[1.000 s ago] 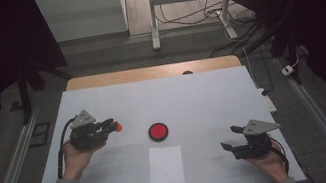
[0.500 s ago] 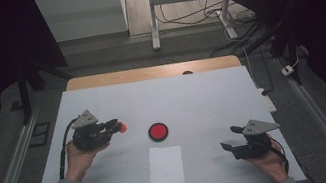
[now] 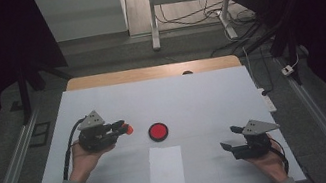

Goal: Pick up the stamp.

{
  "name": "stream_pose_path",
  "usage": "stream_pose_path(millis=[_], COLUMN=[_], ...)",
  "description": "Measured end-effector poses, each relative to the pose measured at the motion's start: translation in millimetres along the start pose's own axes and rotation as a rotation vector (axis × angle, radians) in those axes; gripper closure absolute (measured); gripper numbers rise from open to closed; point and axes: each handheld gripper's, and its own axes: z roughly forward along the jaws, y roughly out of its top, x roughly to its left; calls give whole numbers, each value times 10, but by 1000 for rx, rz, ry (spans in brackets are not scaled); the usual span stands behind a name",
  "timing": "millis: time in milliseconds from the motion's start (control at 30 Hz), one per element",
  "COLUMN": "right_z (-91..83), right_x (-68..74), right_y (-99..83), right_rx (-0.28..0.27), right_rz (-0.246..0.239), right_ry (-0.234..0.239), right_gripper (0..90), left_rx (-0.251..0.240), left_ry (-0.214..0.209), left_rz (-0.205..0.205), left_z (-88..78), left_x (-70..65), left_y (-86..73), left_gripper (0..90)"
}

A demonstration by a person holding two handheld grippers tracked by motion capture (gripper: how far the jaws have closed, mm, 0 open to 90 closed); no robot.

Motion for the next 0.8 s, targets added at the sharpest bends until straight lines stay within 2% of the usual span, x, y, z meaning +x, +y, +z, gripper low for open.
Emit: stream_pose_path(millis=[800], right_z=[12], right_x=[6], right_y=[-1], right_rx=[3], right_rz=[-1], right_ry=[1], right_gripper=[261], left_rx=[10], left_ry=[-42], left_rz=[34], left_z=[84], left_x=[-154], left_y=[52], left_gripper=[724])
